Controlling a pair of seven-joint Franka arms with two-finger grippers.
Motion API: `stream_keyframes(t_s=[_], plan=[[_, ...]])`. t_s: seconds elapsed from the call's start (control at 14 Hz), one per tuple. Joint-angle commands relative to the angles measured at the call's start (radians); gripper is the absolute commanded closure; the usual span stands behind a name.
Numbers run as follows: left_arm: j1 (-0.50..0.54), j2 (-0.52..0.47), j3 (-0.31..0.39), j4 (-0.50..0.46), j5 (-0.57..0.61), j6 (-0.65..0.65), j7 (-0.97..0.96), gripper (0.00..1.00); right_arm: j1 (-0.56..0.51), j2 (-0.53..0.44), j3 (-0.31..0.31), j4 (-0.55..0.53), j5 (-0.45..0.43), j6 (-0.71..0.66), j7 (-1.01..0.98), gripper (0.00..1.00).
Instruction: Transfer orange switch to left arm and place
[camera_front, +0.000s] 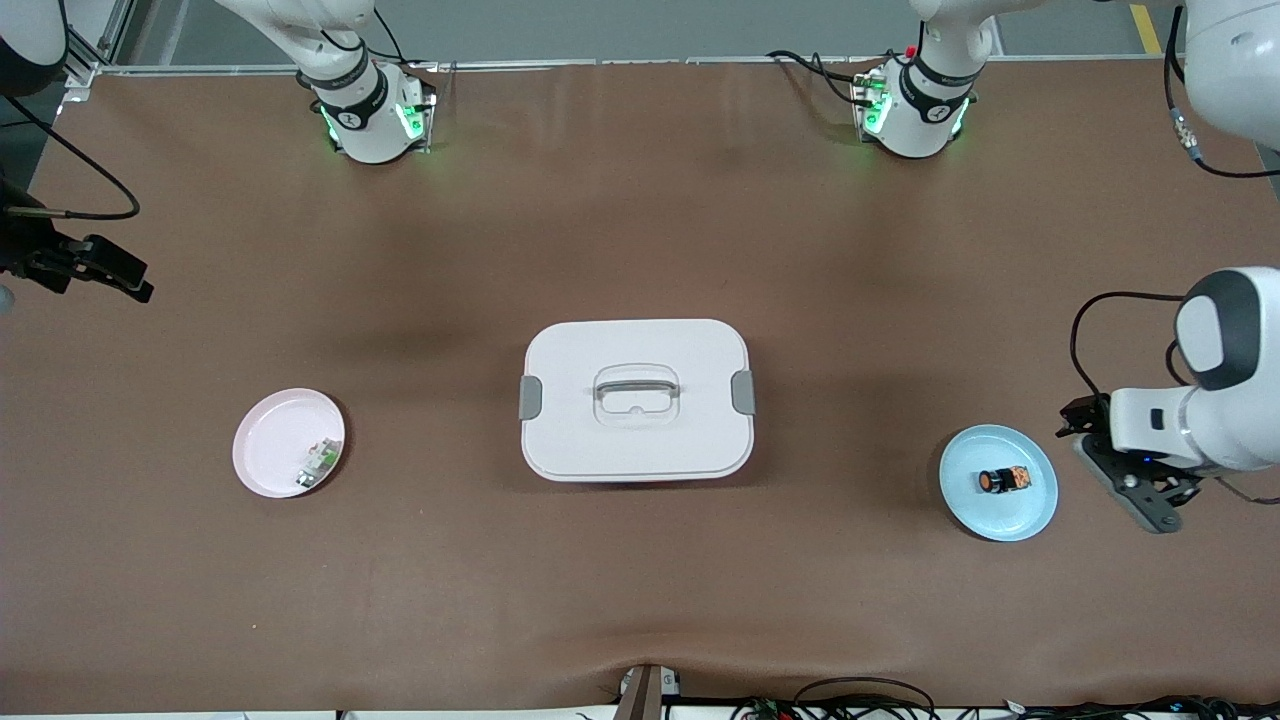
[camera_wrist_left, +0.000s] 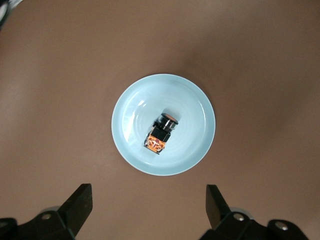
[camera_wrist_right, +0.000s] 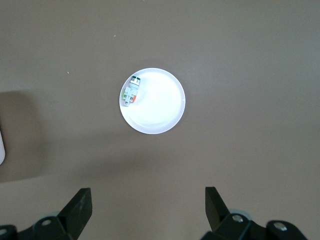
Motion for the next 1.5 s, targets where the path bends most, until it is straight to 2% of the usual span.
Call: stream_keyframes(t_s=[0.0,0.29,0.43,0.57,0.72,0.93,1.07,1.22,1.36,1.43], plan=[[-0.005,-0.069,-0.002,-0.001,-0.012,-0.032,-0.152,0.0,0.001,-0.003,0.0,0.058,0.017,-0.048,0.006,0.0],[-0.01,-0.166,-0.012,-0.011,-0.016,-0.056,-0.266,0.0,0.001,0.012,0.0,0.118,0.017,-0.065,0.001,0.0],[-0.01,-0.204,-0.014,-0.011,-0.016,-0.122,-0.368,0.0,0.001,0.037,-0.002,0.14,0.017,-0.067,0.001,0.0],[-0.019,-0.244,-0.022,-0.011,-0.016,-0.196,-0.529,0.0,-0.003,0.052,-0.002,0.164,0.017,-0.068,0.0,0.0],[-0.019,-0.281,-0.06,-0.012,-0.021,-0.249,-0.661,0.0,-0.005,0.067,-0.003,0.174,0.017,-0.068,0.0,0.0],[-0.018,-0.336,-0.101,-0.012,-0.038,-0.337,-0.966,0.0,-0.003,0.077,-0.005,0.174,0.017,-0.068,0.0,0.0],[-0.019,-0.364,-0.12,-0.011,-0.039,-0.366,-1.034,0.0,0.0,0.078,-0.005,0.172,0.017,-0.068,0.001,0.0],[-0.011,-0.382,-0.12,-0.007,-0.027,-0.369,-1.012,0.0,0.024,0.078,-0.014,0.169,0.015,-0.07,0.003,0.0],[-0.043,-0.404,-0.088,-0.012,-0.03,-0.369,-1.005,0.0,0.073,0.083,-0.066,0.169,0.015,-0.07,0.003,0.0],[-0.085,-0.414,-0.051,-0.014,-0.036,-0.372,-1.016,0.0,0.125,0.083,-0.122,0.169,0.015,-0.07,0.003,0.0]])
